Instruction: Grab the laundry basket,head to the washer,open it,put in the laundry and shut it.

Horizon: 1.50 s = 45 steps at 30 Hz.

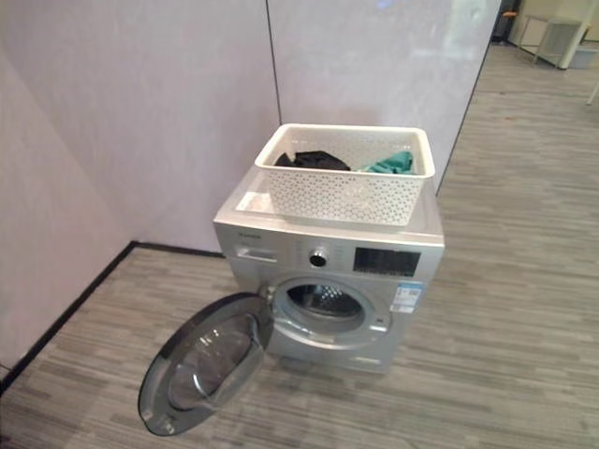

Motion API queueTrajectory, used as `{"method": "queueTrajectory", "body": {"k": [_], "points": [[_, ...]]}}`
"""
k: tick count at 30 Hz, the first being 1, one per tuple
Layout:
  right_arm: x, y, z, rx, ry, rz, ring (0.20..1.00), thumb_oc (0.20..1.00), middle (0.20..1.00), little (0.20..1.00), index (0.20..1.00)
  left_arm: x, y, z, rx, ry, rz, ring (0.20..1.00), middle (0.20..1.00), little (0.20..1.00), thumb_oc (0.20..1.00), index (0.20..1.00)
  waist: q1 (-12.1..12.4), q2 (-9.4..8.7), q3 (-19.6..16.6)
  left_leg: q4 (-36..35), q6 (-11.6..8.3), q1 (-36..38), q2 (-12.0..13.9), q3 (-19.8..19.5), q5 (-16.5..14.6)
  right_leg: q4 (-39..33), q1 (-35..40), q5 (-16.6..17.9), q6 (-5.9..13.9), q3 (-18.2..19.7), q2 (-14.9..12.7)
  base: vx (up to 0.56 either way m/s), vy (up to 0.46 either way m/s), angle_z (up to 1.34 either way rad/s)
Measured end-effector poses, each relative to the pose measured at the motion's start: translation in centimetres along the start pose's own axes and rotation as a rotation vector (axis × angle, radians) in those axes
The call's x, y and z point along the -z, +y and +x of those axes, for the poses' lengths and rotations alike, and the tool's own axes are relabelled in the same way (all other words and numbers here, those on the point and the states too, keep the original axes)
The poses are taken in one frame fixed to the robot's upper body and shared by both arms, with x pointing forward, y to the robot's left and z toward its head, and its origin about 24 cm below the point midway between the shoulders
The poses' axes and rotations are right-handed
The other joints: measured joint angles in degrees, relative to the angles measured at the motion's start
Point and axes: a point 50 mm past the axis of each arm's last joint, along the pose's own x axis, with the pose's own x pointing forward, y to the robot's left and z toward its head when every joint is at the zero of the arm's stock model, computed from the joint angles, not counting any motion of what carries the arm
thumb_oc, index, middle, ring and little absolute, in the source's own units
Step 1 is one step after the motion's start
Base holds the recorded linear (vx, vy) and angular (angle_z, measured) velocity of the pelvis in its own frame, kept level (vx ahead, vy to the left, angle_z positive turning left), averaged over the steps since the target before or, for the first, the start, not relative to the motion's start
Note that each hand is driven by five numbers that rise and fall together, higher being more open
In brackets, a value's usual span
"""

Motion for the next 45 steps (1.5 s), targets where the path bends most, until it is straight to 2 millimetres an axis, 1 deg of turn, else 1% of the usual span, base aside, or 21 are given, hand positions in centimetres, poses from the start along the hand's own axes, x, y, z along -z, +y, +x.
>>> {"method": "queueTrajectory", "body": {"k": [6,7,9,10,12,15,17,25,28,31,34,36,37,38,39,40,41,42,43,44,45], "points": [[0.4,0.0,-0.1,-0.001,0.009,0.025,1.0,1.0,1.0,1.0,1.0,0.3,0.4,0.0,-0.016,0.013,-0.043,1.0,1.0,1.0,1.0,1.0,0.02,-0.28,0.01,0.0,-0.01,-0.32,0.03,0.01,-0.02,0.15,-0.36,-0.02,0.03,-0.01,0.01,-0.03,-0.005,0.0],[-0.1,-0.4,0.0,0.018,-0.007,0.18,1.0,1.0,1.0,1.0,1.0,-0.1,1.4,0.1,-0.043,0.02,-0.098,1.0,1.0,1.0,1.0,1.0,-0.18,-0.31,1.21,0.01,0.03,-0.36,-0.19,0.09,-0.28,0.33,-0.46,-0.33,-0.06,0.6,0.25,-0.02,-0.008,-0.05],[0.1,-0.2,0.0,0.007,0.024,0.055,1.0,1.0,1.0,1.0,1.0,-1.0,0.5,0.2,0.007,-0.017,0.074,1.0,1.0,1.0,1.0,1.0,-0.02,-0.01,1.26,0.01,0.03,-0.6,-0.17,0.21,-0.28,0.33,-0.77,-0.37,-0.09,1.3,0.51,-0.01,-0.003,-0.03],[0.3,0.0,0.0,-0.002,0.036,0.016,1.0,1.0,1.0,1.0,1.0,-1.6,0.0,0.2,0.028,-0.036,0.113,1.0,1.0,1.0,1.0,1.0,-0.02,0.09,1.13,0.0,0.03,-0.9,-0.17,0.13,-0.28,0.35,-1.05,-0.37,-0.1,1.3,0.54,0.0,0.0,0.0],[0.5,0.3,0.0,-0.013,0.044,0.008,1.0,1.0,1.0,1.0,1.0,-2.6,-0.4,0.2,0.042,-0.07,0.117,1.0,1.0,1.0,1.0,1.0,-0.08,0.09,1.17,0.01,-0.05,-1.41,-0.17,0.06,-0.22,0.37,-1.5,-0.31,-0.14,1.4,0.75,0.0,0.0,0.0],[0.8,0.3,0.0,-0.011,0.054,0.013,1.0,1.0,1.0,1.0,1.0,-3.3,-0.3,0.3,0.042,-0.084,0.12,1.0,1.0,1.0,1.0,1.0,-0.15,-0.05,1.14,0.02,-0.1,-1.35,-0.07,0.01,-0.23,0.37,-1.46,-0.4,-0.27,1.4,0.99,0.0,0.0,0.0],[1.0,0.4,-0.1,-0.013,0.059,0.011,1.0,1.0,1.0,1.0,1.0,-3.9,-0.8,0.3,0.051,-0.098,0.119,1.0,1.0,1.0,1.0,1.0,-0.15,0.0,1.17,0.02,-0.17,-1.35,0.1,-0.11,-0.28,0.38,-1.43,-0.42,-0.33,1.38,1.23,-0.02,-0.064,0.01],[1.4,0.3,-0.1,-0.007,0.075,0.021,1.0,1.0,1.0,1.0,1.0,-3.8,-0.7,0.3,0.051,-0.096,0.118,1.0,1.0,1.0,1.0,1.0,-0.21,-0.21,1.33,0.03,-0.63,-1.31,0.43,-1.33,-0.11,0.38,-1.04,-0.76,-0.85,1.11,1.87,-0.02,-0.055,0.06],[1.3,0.0,-0.1,0.0,0.071,0.02,1.0,1.0,1.0,1.0,1.0,-4.3,-0.6,0.3,0.047,-0.108,0.124,1.0,1.0,1.0,1.0,1.0,-0.28,0.07,2.38,0.68,-1.26,-1.29,0.67,-1.8,-0.22,0.39,-0.43,-0.9,-1.09,1.11,2.29,-0.04,-0.091,0.1],[1.1,0.1,-0.1,0.001,0.063,0.02,1.0,1.0,1.0,1.0,1.0,-5.2,-0.5,0.3,0.042,-0.129,0.172,1.0,1.0,1.0,1.0,1.0,-0.55,0.07,3.62,0.97,-1.75,-1.42,1.02,-2.98,-0.13,1.12,-0.4,-1.47,-1.98,1.21,3.05,-0.03,-0.094,0.18],[1.3,0.3,-0.1,-0.002,0.062,0.023,1.0,1.0,1.0,1.0,1.0,-5.4,-0.4,0.3,0.039,-0.135,0.179,1.0,1.0,1.0,1.0,1.0,-1.36,-0.07,4.03,1.11,-2.63,-1.55,1.56,-4.34,-0.03,2.39,-0.58,-2.29,-3.12,1.38,4.13,-0.02,-0.097,0.22],[1.2,0.3,-0.1,-0.002,0.058,0.025,1.0,1.0,1.0,1.0,1.0,-5.4,-0.4,0.3,0.037,-0.137,0.179,1.0,1.0,1.0,1.0,1.0,-1.59,-0.38,4.16,1.12,-3.3,-1.59,1.98,-4.78,-0.06,2.98,-0.93,-2.83,-3.96,1.34,4.33,-0.02,-0.14,0.17],[1.0,0.4,-0.1,-0.005,0.054,0.029,1.0,1.0,1.0,1.0,1.0,-5.9,0.0,0.4,0.026,-0.144,0.179,1.0,1.0,1.0,1.0,1.0,-1.58,-0.99,4.45,4.06,-4.54,-3.46,1.91,-5.13,-0.59,4.47,-2.11,-3.53,-4.86,1.58,4.6,-0.02,-0.181,0.07],[1.0,0.6,-0.1,-0.009,0.053,0.031,1.0,1.0,1.0,1.0,1.0,-6.3,0.2,0.4,0.016,-0.153,0.179,1.0,1.0,1.0,1.0,1.0,-1.58,-1.82,4.92,6.09,-4.93,-4.58,1.42,-5.13,-0.32,4.59,-2.21,-3.42,-5.14,1.36,4.38,0.01,-0.139,0.08],[1.0,0.6,-0.1,-0.009,0.053,0.032,1.0,1.0,1.0,1.0,1.0,-6.5,0.4,0.4,0.01,-0.159,0.173,1.0,1.0,1.0,1.0,1.0,-1.54,-2.12,5.23,7.83,-5.34,-5.58,1.17,-5.2,-0.03,5.31,-2.36,-3.49,-5.11,1.45,4.85,0.01,-0.099,0.09],[1.0,0.6,-0.1,-0.008,0.052,0.032,1.0,1.0,1.0,1.0,1.0,-6.9,0.6,0.4,0.003,-0.166,0.162,1.0,1.0,1.0,1.0,1.0,-1.56,-2.87,5.85,9.94,-5.36,-6.62,0.86,-5.51,-0.04,5.65,-2.48,-3.55,-5.38,1.33,4.65,0.04,-0.136,0.05],[1.0,0.6,-0.1,-0.009,0.052,0.031,1.0,1.0,1.0,1.0,1.0,-7.2,0.8,0.4,-0.007,-0.173,0.151,1.0,1.0,1.0,1.0,1.0,-1.47,-4.04,6.44,11.44,-5.63,-7.17,0.62,-5.84,-0.09,5.45,-2.2,-3.11,-5.98,1.14,4.14,0.04,-0.131,0.03],[1.0,0.6,-0.1,-0.008,0.053,0.032,1.0,1.0,1.0,1.0,1.0,-7.1,0.9,0.4,-0.012,-0.171,0.142,1.0,1.0,1.0,1.0,1.0,-1.47,-4.36,6.46,12.63,-5.56,-7.38,0.4,-6.13,0.08,5.33,-1.73,-2.67,-6.53,1.05,4.18,0.04,-0.13,0.05],[1.1,0.6,-0.1,-0.005,0.055,0.041,1.0,1.0,1.0,1.0,1.0,-7.0,1.1,0.4,-0.02,-0.163,0.122,1.0,1.0,1.0,1.0,1.0,-1.35,-5.23,7.32,16.31,-5.86,-8.85,-0.11,-6.4,0.26,5.8,-1.43,-3.46,-6.75,1.02,4.25,0.04,-0.087,0.01],[1.0,0.6,-0.1,-0.004,0.057,0.05,1.0,1.0,1.0,1.0,1.0,-7.9,1.6,0.4,-0.036,-0.182,0.108,1.0,1.0,1.0,1.0,1.0,-1.1,-6.39,8.07,21.26,-6.18,-11.03,-0.78,-6.38,-0.12,5.65,-1.4,-3.02,-7.31,1.02,3.75,0.05,-0.06,-0.06],[1.1,0.4,-0.1,0.002,0.064,0.051,1.0,1.0,1.0,1.0,1.0,-7.9,1.8,0.4,-0.039,-0.18,0.094,1.0,1.0,1.0,1.0,1.0,-0.63,-6.78,8.09,24.72,-5.55,-12.53,-1.14,-6.52,-0.87,5.31,-0.82,-2.37,-7.78,1.09,3.91,0.06,-0.062,-0.17]]}}
